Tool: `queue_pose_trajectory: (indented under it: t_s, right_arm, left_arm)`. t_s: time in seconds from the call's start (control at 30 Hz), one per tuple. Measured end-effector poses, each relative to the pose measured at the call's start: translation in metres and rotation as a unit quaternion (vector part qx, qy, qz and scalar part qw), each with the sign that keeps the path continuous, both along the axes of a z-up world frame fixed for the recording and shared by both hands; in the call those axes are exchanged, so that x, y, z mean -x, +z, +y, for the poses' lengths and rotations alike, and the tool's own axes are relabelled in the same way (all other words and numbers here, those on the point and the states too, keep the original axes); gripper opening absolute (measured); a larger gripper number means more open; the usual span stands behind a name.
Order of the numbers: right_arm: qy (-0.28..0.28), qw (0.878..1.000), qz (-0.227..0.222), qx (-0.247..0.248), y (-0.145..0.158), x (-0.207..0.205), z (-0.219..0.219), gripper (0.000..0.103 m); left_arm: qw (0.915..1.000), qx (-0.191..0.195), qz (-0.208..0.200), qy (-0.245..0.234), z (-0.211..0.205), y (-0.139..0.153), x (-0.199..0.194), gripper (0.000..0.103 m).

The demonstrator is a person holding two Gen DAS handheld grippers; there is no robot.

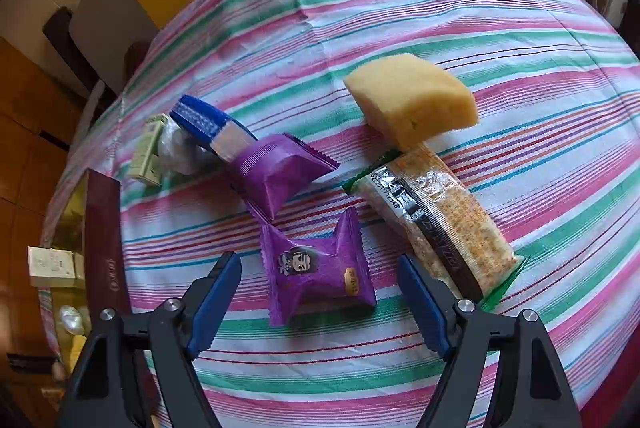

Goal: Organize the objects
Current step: 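Carry the yellow sponge toward the gold tray with the left gripper while the right gripper grasps a purple packet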

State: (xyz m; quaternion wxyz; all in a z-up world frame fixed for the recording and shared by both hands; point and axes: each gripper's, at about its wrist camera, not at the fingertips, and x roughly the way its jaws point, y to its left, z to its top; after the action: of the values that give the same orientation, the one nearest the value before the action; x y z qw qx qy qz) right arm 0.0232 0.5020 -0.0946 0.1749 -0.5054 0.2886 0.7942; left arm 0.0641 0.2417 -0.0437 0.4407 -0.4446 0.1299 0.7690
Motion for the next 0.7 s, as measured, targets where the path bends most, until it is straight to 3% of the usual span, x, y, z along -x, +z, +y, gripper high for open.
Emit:
queue_pose_trajectory:
  t_s: [0.13, 0.2, 0.23, 0.27, 0.7]
  right_arm:
    - [0.014, 0.999, -0.018, -0.024, -0.003, 0.009, -0.005, 0.08]
    - [0.036, 0.998, -0.031, -0.045, -0.005, 0.013, -0.01, 0.054]
    - [0.047, 0.996, -0.039, -0.063, -0.005, 0.015, -0.014, 0.045]
    - [0.053, 0.995, -0.042, -0.073, -0.005, 0.016, -0.017, 0.043]
    - [0.054, 0.995, -0.045, -0.074, -0.005, 0.013, -0.011, 0.043]
  left_arm:
    - [0.9998, -0.018, -0.004, 0.009, -0.011, 0.008, 0.003, 0.054]
    - [0.9995, -0.026, -0.005, 0.016, -0.017, 0.012, 0.006, 0.054]
    - [0.9993, -0.03, -0.006, 0.02, -0.02, 0.014, 0.007, 0.054]
    - [0.9992, -0.033, -0.006, 0.024, -0.023, 0.015, 0.009, 0.054]
    - [0.9932, -0.055, -0.011, 0.102, -0.07, 0.031, 0.039, 0.054]
